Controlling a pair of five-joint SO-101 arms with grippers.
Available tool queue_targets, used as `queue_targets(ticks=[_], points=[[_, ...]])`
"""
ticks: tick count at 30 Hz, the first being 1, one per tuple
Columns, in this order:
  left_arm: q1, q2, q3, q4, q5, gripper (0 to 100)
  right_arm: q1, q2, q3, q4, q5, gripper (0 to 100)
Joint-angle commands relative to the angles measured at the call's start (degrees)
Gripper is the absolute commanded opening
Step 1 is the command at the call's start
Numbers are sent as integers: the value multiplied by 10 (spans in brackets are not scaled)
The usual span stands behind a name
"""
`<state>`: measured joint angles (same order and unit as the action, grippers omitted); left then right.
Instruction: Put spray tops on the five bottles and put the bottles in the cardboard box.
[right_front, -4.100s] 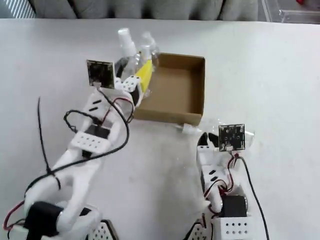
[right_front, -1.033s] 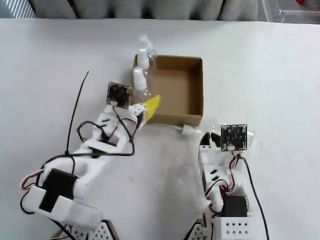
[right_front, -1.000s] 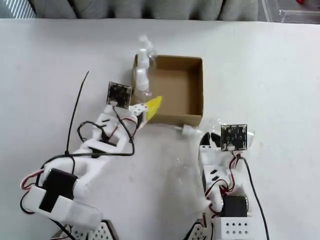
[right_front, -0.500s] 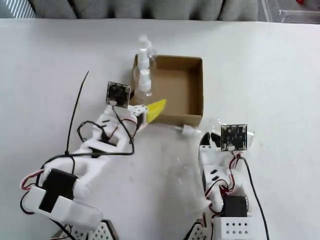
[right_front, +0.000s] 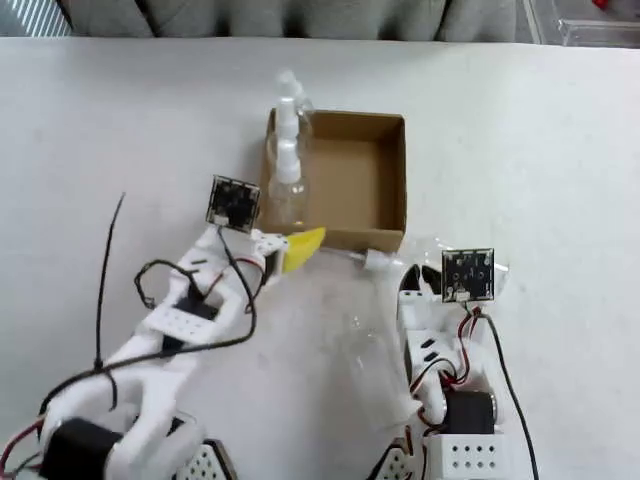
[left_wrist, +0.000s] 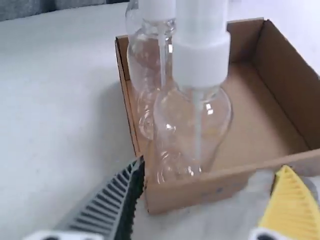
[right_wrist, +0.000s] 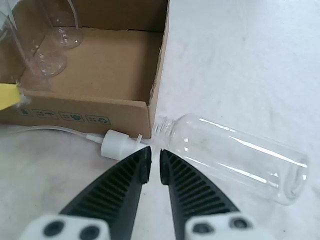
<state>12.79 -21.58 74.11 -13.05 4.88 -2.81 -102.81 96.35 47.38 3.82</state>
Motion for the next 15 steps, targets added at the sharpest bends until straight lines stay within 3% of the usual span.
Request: queue_targets(ticks=[1, 8, 15], points=[[5, -141, 25, 92, -11, 373, 7, -2, 5, 3, 6, 16], [-4, -341, 37, 334, -6, 369, 51, -2, 5, 1, 7, 19], [-43, -521, 39, 572, -4, 369, 51, -2, 5, 2, 7, 21]])
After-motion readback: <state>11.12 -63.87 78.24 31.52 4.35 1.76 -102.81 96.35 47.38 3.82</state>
